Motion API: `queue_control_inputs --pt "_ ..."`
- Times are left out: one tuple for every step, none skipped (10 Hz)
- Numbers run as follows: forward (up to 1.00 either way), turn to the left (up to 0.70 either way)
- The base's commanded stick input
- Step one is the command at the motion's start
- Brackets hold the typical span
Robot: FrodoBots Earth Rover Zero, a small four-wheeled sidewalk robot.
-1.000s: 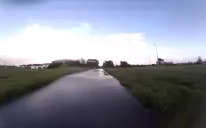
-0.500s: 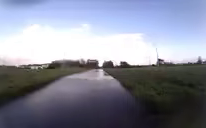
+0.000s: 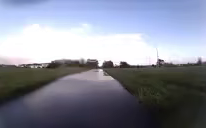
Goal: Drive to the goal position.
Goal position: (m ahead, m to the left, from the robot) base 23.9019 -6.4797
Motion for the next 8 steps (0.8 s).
queue_control_inputs --pt "0.45 0.00" --pt "0.45 0.00" --pt "0.45 0.00" --pt "0.45 0.00" --pt "0.45 0.00" --pt "0.45 0.00" --pt "0.45 0.00" --pt "0.45 0.00"
